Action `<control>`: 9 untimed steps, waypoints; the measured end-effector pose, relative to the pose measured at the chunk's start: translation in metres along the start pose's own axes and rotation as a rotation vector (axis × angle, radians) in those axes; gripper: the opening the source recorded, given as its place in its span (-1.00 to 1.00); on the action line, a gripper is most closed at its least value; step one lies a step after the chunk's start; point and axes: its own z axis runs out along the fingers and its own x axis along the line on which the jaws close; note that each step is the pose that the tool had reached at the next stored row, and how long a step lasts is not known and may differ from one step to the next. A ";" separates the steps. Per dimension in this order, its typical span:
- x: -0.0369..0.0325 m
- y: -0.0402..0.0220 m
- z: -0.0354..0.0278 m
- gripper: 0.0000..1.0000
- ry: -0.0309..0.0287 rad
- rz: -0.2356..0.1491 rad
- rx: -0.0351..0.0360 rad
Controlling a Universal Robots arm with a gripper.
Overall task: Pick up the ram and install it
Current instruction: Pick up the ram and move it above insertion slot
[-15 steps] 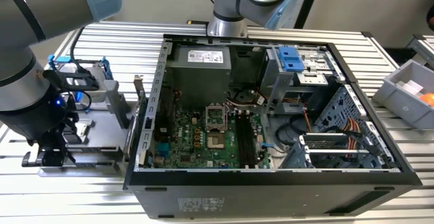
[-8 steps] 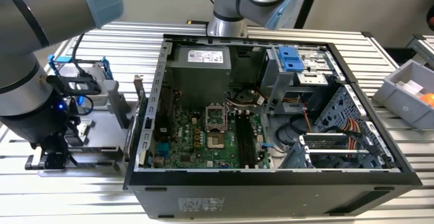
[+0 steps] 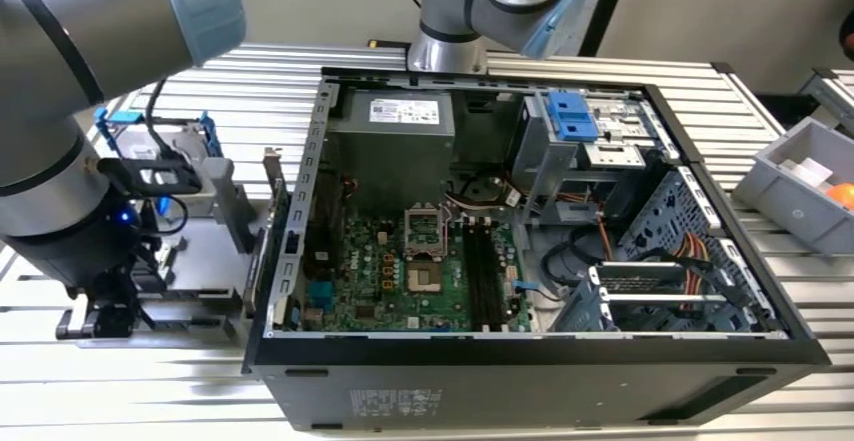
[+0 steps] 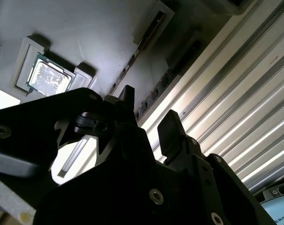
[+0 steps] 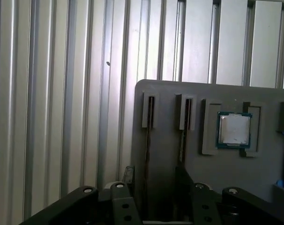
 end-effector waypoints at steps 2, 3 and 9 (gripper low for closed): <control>0.0001 0.0000 0.0020 1.00 0.0000 0.000 0.0000; 0.0002 0.0000 0.0030 1.00 0.0000 0.001 0.0001; 0.0031 -0.0001 0.0087 1.00 -0.0002 0.002 0.0003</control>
